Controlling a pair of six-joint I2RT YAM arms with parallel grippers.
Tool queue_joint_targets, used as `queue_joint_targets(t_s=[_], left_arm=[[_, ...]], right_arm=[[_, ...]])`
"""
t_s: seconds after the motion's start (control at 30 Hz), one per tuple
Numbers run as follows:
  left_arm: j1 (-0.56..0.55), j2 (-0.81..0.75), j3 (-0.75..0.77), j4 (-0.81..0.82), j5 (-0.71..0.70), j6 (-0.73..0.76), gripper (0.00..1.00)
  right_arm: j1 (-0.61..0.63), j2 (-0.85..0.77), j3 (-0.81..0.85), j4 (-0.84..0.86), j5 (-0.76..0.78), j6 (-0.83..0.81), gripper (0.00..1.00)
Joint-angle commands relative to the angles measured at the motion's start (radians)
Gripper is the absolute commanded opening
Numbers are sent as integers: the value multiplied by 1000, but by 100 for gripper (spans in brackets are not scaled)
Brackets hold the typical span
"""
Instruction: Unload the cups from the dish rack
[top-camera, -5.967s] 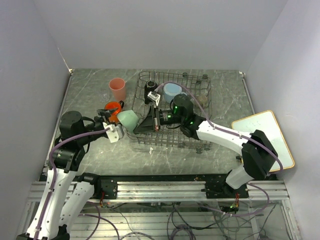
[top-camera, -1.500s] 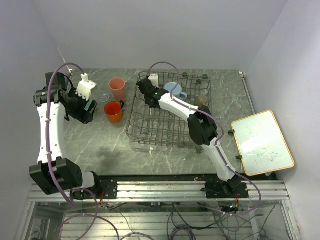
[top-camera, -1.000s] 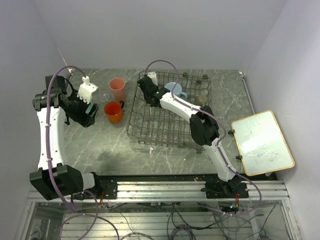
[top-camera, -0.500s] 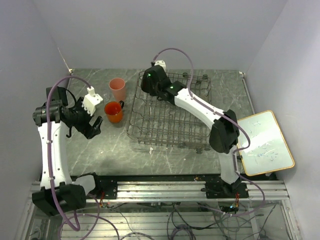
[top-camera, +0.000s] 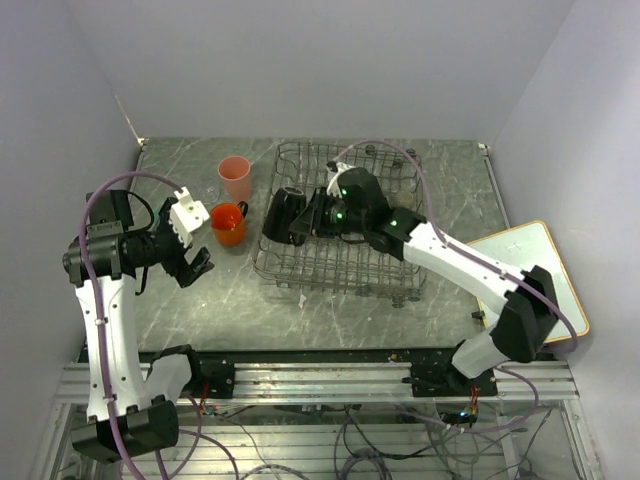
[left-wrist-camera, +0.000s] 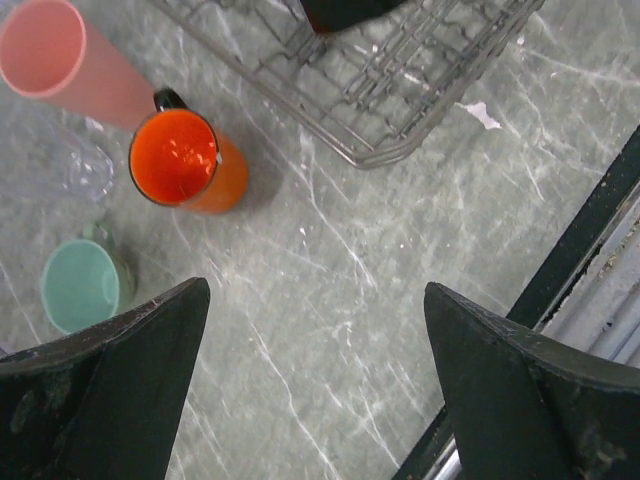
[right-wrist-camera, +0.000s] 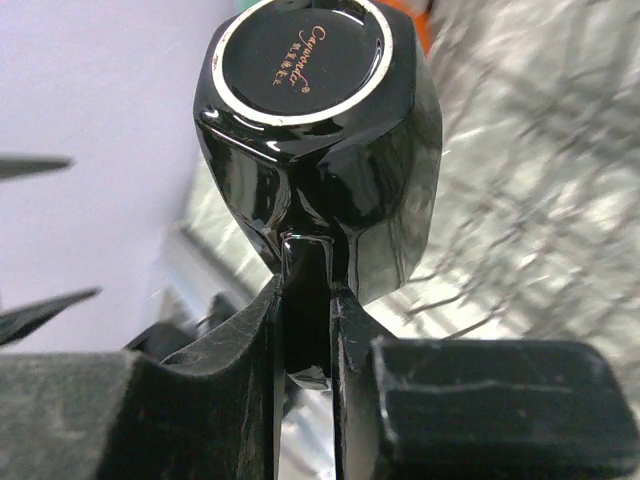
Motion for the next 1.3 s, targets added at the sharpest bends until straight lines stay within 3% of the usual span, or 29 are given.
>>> queue_joint_targets(t_s=[0.0, 0.2, 0.3, 0.43, 0.53, 0.73, 0.87, 0.93, 1.13, 1.27], left_arm=[[-5, -31, 3, 58, 160, 59, 100], [-5, -100, -29, 65, 249, 156, 100], [-5, -108, -42, 30, 276, 220, 98], [-6, -153, -101, 113, 272, 221, 97], [-6, -202, -150, 245, 255, 152, 97], [-5, -295, -229, 586, 241, -113, 91], [-6, -287, -205, 578, 258, -109, 85], [-5, -255, -180, 486, 266, -32, 80], [-5, -221, -166, 414, 263, 48, 62], [-4, -235, -191, 472, 237, 20, 30]], right_arm=[[7, -124, -137, 330, -237, 236, 0], [6, -149, -248, 561, -384, 452, 0], [10, -136, -283, 687, -391, 568, 0], [28, -82, -309, 860, -384, 748, 0], [52, -32, -298, 963, -376, 837, 0], [99, 27, -235, 1006, -378, 886, 0], [127, 29, -229, 1049, -369, 913, 0], [144, 33, -236, 1091, -363, 948, 0], [181, 49, -261, 1203, -339, 1021, 0], [191, 50, -257, 1200, -332, 1032, 0]])
